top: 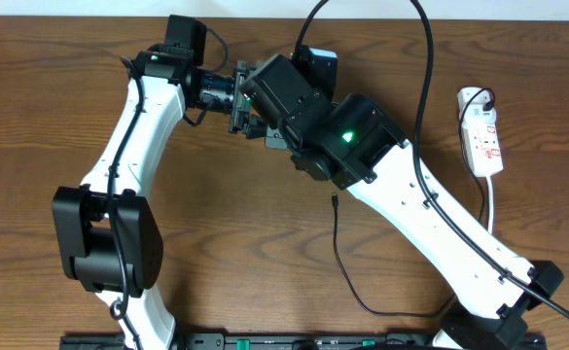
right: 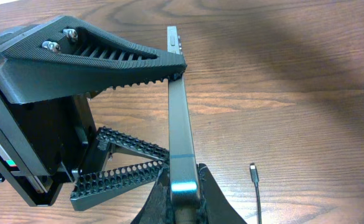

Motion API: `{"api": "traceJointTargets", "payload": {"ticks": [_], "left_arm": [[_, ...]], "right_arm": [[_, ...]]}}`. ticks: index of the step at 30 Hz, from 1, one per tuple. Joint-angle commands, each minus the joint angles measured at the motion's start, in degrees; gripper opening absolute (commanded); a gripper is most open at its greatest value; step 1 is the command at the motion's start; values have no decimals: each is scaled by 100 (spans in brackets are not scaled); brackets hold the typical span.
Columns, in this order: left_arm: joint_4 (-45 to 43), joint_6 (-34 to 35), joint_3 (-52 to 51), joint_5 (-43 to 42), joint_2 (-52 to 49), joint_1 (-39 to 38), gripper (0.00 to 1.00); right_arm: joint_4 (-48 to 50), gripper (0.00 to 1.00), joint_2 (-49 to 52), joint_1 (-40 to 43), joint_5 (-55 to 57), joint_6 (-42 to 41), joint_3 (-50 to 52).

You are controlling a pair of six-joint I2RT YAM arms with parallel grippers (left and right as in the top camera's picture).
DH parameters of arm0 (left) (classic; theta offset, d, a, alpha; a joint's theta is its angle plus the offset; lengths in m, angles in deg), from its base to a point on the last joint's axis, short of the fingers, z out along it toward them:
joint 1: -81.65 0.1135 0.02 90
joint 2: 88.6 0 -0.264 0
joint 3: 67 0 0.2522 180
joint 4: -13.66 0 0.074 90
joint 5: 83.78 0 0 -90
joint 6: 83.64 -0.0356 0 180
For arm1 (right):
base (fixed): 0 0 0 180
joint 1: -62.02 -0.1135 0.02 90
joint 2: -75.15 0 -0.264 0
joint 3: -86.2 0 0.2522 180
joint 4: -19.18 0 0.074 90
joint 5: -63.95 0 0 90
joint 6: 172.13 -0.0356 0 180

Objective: Plug charger to phone and switch on socket

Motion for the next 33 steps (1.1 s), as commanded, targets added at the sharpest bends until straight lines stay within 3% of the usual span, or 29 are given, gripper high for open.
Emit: {"api": "traceJointTargets", "payload": {"ticks": [1, 33], "left_arm": [[-153, -98, 160, -245, 160, 37, 69], [-210, -101, 160, -245, 160, 37, 72]], "right_arm": [[7, 1, -162, 109, 518, -195, -17], [-24, 1, -162, 267, 516, -66, -17]]}}
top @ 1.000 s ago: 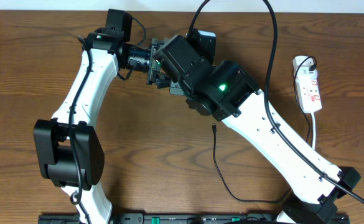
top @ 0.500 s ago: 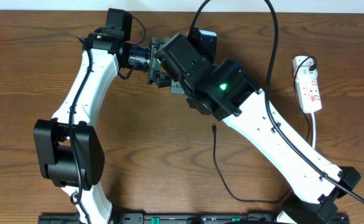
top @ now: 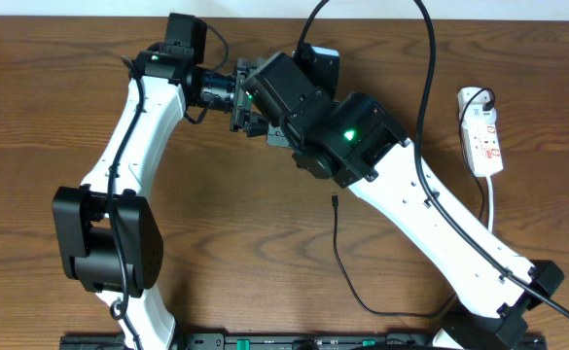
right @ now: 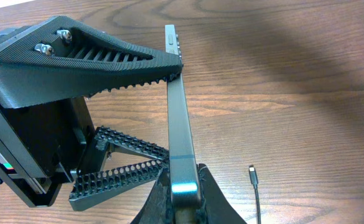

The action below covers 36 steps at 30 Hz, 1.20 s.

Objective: Plug charger to phone and switch on socket

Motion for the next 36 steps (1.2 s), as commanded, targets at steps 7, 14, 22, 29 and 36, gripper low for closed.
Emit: {"api": "traceJointTargets", "payload": {"ticks": [7, 14, 22, 29, 36], "left_arm": [[-28, -138, 160, -229, 160, 42, 98], [-28, -138, 160, -229, 160, 42, 98], [-28, -138, 160, -227, 160, 42, 98], [-28, -138, 160, -57, 160, 42, 98], [-28, -94, 160, 522, 160, 42, 98]], "right_arm": [[-59, 1, -162, 249, 503, -72, -17], [-57, 1, -162, 258, 511, -79, -17], [-188, 1, -166, 638, 236, -907, -17], [-140, 1, -166, 1054, -219, -1941, -17], [-48, 1, -166, 1139, -501, -3383, -17]]}}
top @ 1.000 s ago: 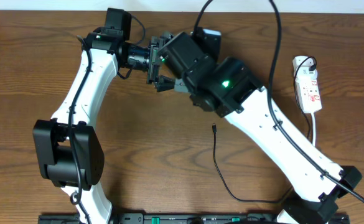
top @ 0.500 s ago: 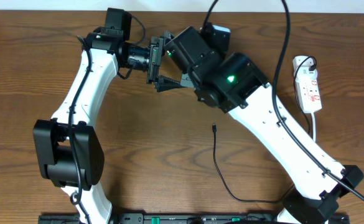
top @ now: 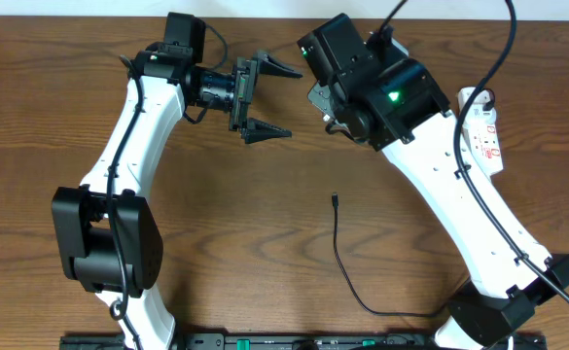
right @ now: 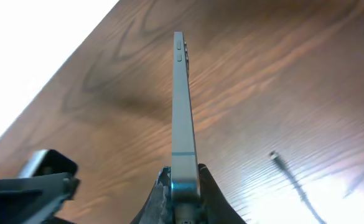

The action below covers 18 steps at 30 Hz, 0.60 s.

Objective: Plug charger to phone and switch on socket

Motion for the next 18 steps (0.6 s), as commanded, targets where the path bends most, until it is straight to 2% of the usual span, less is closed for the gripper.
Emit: {"api": "traceJointTargets", "payload": {"ticks": [1, 8, 18], "left_arm": [[-2, 101, 153, 229, 160, 28, 98], [-4, 935, 153, 85, 160, 31, 98], [-7, 1322, 153, -317, 160, 31, 98]], "right_arm": [[109, 1, -166, 31, -98, -1167, -22], [323, 1, -166, 31, -498, -2243, -22], [321, 1, -173, 28, -1058, -3099, -22]]}}
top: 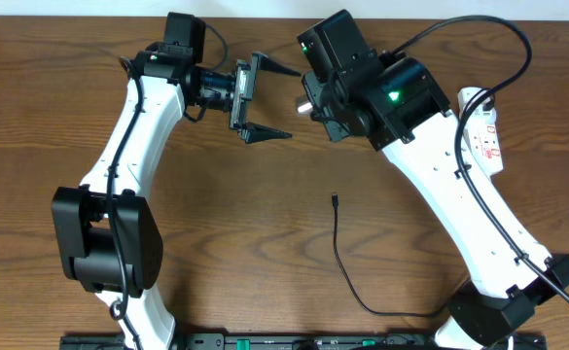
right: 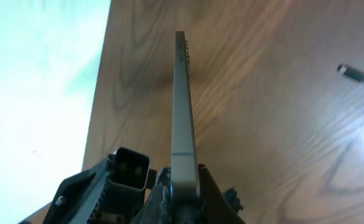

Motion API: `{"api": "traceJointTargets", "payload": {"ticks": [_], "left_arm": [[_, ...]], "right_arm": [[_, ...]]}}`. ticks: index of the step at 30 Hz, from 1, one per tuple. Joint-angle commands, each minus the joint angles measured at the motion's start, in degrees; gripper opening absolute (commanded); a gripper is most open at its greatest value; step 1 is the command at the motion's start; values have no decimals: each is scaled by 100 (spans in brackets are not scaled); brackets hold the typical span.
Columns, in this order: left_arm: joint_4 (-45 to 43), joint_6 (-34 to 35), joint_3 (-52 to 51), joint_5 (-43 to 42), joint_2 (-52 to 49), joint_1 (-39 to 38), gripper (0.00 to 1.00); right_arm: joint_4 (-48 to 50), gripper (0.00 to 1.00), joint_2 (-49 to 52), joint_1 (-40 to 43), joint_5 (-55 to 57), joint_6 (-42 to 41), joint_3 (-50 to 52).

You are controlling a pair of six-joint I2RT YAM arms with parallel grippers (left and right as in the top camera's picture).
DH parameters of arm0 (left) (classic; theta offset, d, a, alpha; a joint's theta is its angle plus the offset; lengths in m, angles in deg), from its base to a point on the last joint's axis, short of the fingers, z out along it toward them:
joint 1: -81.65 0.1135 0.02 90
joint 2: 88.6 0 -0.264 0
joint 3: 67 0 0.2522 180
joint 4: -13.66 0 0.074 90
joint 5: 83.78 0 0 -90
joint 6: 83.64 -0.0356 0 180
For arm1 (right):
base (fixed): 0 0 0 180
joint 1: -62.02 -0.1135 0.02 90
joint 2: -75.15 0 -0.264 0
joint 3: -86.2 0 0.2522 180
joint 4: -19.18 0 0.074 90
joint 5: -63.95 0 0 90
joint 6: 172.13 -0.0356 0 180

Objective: Plug charger to phone and switch on socket

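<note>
My right gripper (right: 180,182) is shut on the lower end of the phone (right: 180,99), a thin grey slab that I see edge-on, held above the table. From overhead, the phone (top: 307,101) shows just under the right wrist. My left gripper (top: 267,100) stands open and empty a little to the phone's left, and one of its fingers (right: 116,177) shows beside my right jaws. The black charger cable lies on the table with its plug end (top: 334,201) free, seen also as the plug (right: 351,72). The white socket strip (top: 480,131) lies at the far right.
The cable (top: 347,272) runs from the plug to the table's front edge (top: 401,313). A black lead loops from the right arm over the socket strip. The table's far edge (right: 104,74) shows against a pale floor.
The right wrist has turned with the phone still in its jaws, so the cable plug now shows at the upper right of its view. The left gripper is still open and empty.
At first the right gripper was shut on the phone's end, with the left gripper's fingers against the phone. That held a second later. Then the phone was off to the right in the right gripper alone, the left gripper open. Now the right wrist has turned.
</note>
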Motion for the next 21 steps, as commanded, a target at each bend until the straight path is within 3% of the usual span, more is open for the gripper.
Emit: {"api": "traceJointTargets", "payload": {"ticks": [1, 16, 21], "left_arm": [[-2, 236, 153, -234, 160, 28, 98], [-2, 385, 153, -542, 160, 28, 99], [-2, 407, 153, -726, 160, 28, 99]], "right_arm": [[39, 1, -186, 20, -175, -487, -22], [42, 1, -852, -76, 179, -592, -22], [39, 1, -857, -262, 186, -984, -22]]}}
